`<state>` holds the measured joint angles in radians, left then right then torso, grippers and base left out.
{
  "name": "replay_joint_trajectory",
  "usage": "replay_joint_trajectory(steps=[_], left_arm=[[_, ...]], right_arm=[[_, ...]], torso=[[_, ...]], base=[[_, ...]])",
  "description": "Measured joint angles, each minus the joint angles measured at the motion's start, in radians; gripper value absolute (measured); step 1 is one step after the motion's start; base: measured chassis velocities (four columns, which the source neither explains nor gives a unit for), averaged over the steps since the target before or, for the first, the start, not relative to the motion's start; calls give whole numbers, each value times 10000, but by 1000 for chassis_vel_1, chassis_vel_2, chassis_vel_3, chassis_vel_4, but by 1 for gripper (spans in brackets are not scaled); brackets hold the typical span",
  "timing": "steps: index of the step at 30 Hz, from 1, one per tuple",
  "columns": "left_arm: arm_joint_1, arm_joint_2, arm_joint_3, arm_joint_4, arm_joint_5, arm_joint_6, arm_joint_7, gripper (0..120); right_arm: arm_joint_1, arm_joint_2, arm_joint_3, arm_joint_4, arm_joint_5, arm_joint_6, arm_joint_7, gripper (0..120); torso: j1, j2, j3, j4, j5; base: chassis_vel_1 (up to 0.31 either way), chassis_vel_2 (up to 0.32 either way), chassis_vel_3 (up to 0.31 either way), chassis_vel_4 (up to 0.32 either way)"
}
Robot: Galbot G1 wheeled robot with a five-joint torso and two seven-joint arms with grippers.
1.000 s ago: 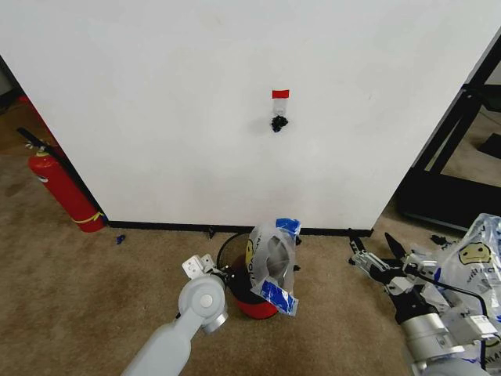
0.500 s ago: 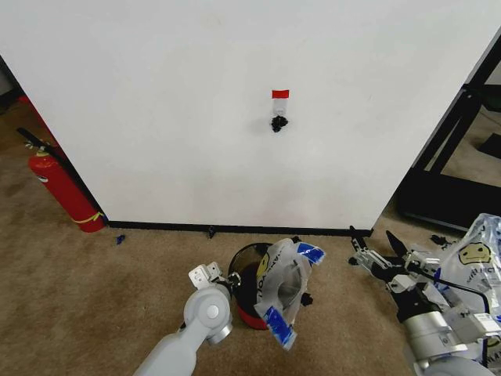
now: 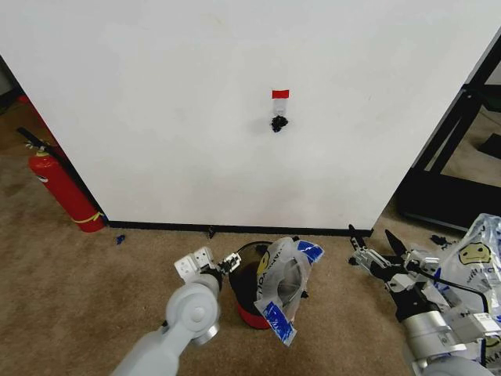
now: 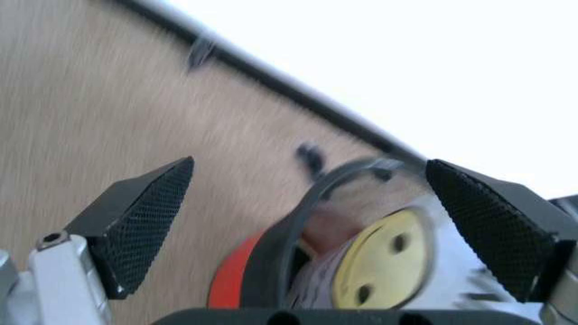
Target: Pick up the garbage bag from the wall and place it over the trash bin.
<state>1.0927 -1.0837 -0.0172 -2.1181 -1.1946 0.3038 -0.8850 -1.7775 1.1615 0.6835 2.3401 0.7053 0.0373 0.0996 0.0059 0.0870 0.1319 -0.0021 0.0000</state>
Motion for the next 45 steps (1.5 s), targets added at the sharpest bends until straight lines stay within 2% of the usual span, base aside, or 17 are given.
replay_joint_trajectory(steps=[4, 5, 8, 9, 11, 12, 15, 18, 19, 21, 23, 24, 26, 33, 39, 43, 45], left_arm=[[-660, 903, 568, -817, 708, 110, 953, 100], [-660, 903, 568, -817, 708, 110, 953, 100], [-1291, 1621, 1291, -1249, 2018, 282, 2405, 100], [-1478, 1833, 1531, -1314, 2467, 321, 2933, 100], [-2159, 2156, 2469, -1318, 3204, 482, 3755, 100], [-2159, 2156, 2469, -1318, 3204, 482, 3755, 100], [-3722, 2357, 4358, -911, 4414, 947, 4542, 100], [-5275, 2264, 5954, -512, 5437, 1710, 4816, 100], [-5275, 2264, 5954, -512, 5437, 1710, 4816, 100], [-6117, 2022, 6999, -101, 5941, 2372, 4857, 100], [-6783, 1765, 7853, 465, 6726, 2690, 5025, 100], [-6848, 1741, 7923, 520, 6799, 2708, 5047, 100], [-7528, 1425, 8637, 1051, 7293, 2903, 5221, 100], [-8846, 583, 9655, 2115, 7540, 3227, 5584, 98], [-9095, 521, 10160, 2657, 8108, 3361, 5826, 96], [-9144, 480, 10271, 2956, 8206, 3372, 5800, 88], [-9192, 419, 10379, 3103, 8223, 3372, 5764, 79]], right_arm=[[121, 121, 342, -56, -99, -730, 1393, 100], [121, 121, 342, -56, -99, -730, 1393, 100], [270, 101, 722, -49, -66, -1391, 2654, 100], [287, 75, 796, -31, -48, -1557, 2905, 100], [208, 78, 966, 1, -58, -1792, 3285, 100], [208, 78, 966, 1, -58, -1792, 3285, 100], [87, 199, 1053, 41, -208, -2016, 3621, 100], [74, 331, 1039, 48, -365, -2118, 3760, 100], [74, 331, 1039, 48, -365, -2118, 3760, 100], [72, 399, 1005, 18, -468, -2126, 3769, 100], [77, 450, 993, -57, -521, -2127, 3772, 100], [79, 452, 992, -65, -526, -2127, 3772, 100], [122, 453, 990, -196, -550, -2126, 3772, 100], [197, 305, 1092, -404, -750, -2082, 3682, 100], [161, 176, 1299, -392, -762, -2032, 3521, 100], [166, 164, 1246, -355, -766, -1977, 3409, 100], [215, 166, 1167, -354, -766, -1944, 3364, 100]], torso=[[0, 0, 0, 0, 0], [0, 0, 0, 0, 0], [1, 0, 0, -5, -1], [0, 0, 0, 3, 2], [0, 0, 0, 3, -2], [0, 0, 0, 3, -2], [0, 0, 1, -5, 0], [1, 0, 2, -4, 2], [1, 0, 2, -4, 2], [1, 0, 1, -3, 2], [1, 0, 2, -3, 1], [1, 0, 2, -3, 1], [1, 0, 2, 1, 1], [1, 0, 1, -4, 3], [1, 0, 1, 0, -1], [1, 0, 1, -1, 0], [1, 0, 1, 0, 0]], base=[[0, 0, 0, 0], [0, 0, 0, 0], [0, 0, 0, 0], [0, 0, 0, 0], [0, 0, 0, 0], [0, 0, 0, 0], [0, 0, 0, 0], [0, 0, 0, 0], [0, 0, 0, 0], [0, 0, 0, 0], [0, 0, 0, 0], [0, 0, 0, 0], [0, 0, 0, 0], [0, 0, 0, 0], [0, 0, 0, 0], [0, 0, 0, 0], [0, 0, 0, 0]])
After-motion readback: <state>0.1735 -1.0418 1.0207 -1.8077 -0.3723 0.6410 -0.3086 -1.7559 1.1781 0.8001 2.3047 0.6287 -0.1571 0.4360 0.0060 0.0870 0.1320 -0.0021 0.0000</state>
